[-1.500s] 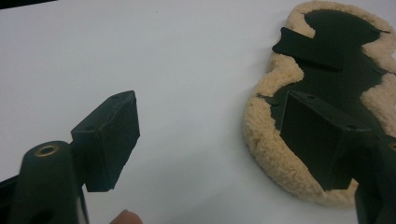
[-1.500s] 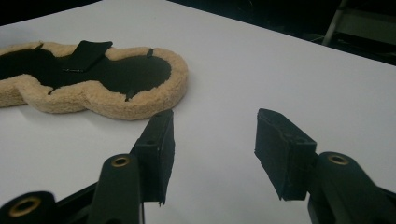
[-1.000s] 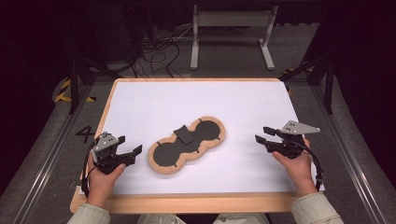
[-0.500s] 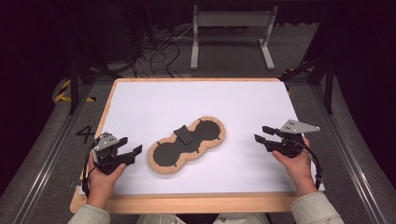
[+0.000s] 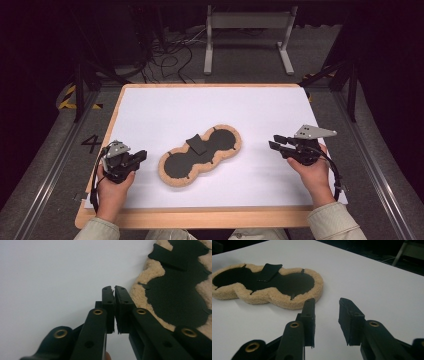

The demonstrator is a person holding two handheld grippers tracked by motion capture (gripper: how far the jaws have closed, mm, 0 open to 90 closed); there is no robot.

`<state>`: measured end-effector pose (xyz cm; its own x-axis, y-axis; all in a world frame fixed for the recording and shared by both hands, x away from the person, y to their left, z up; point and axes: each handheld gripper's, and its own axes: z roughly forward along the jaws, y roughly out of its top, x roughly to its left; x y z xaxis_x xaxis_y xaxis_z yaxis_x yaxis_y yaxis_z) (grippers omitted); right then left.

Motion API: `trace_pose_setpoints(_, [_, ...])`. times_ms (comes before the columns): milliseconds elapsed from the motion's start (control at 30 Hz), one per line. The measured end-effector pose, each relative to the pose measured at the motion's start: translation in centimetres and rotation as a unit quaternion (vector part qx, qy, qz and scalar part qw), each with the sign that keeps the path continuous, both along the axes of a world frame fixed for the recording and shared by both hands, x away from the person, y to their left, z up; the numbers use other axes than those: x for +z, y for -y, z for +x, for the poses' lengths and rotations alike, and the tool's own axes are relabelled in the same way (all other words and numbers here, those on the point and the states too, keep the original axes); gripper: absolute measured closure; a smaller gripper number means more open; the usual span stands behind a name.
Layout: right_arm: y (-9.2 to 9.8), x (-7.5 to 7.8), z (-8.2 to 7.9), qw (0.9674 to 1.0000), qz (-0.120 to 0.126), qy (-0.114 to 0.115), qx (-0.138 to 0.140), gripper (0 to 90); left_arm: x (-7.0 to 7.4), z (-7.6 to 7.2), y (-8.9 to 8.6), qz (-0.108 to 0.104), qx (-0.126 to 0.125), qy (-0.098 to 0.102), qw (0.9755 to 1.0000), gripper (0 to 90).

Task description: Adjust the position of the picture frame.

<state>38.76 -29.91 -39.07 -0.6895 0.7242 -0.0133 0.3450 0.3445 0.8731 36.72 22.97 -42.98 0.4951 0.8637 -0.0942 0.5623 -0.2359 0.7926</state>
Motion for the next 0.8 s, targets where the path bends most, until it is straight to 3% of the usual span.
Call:
trace_pose_setpoints(267, [-0.8,-0.1,-0.3,0.9999,-0.014,-0.004,0.008,66.5,-0.8,1.5,0.7,-0.001,-0.004,-0.030,0.9995,90.0])
trace_pose_setpoints(400, [-0.7,0.1,-0.5,0.9999,-0.014,-0.002,0.008,66.3,-1.7,2.4,2.1,0.029,-0.035,-0.067,0.9967,90.0])
trace_pose_setpoints(600, [-0.4,0.0,-0.7,0.9999,-0.013,-0.007,0.002,66.0,-2.4,3.1,2.9,0.042,-0.051,-0.100,0.9928,90.0])
trace_pose_setpoints(800, [-0.2,0.0,-1.0,0.9999,-0.014,-0.009,0.000,65.6,-2.5,3.3,3.1,0.041,-0.065,-0.108,0.9912,90.0])
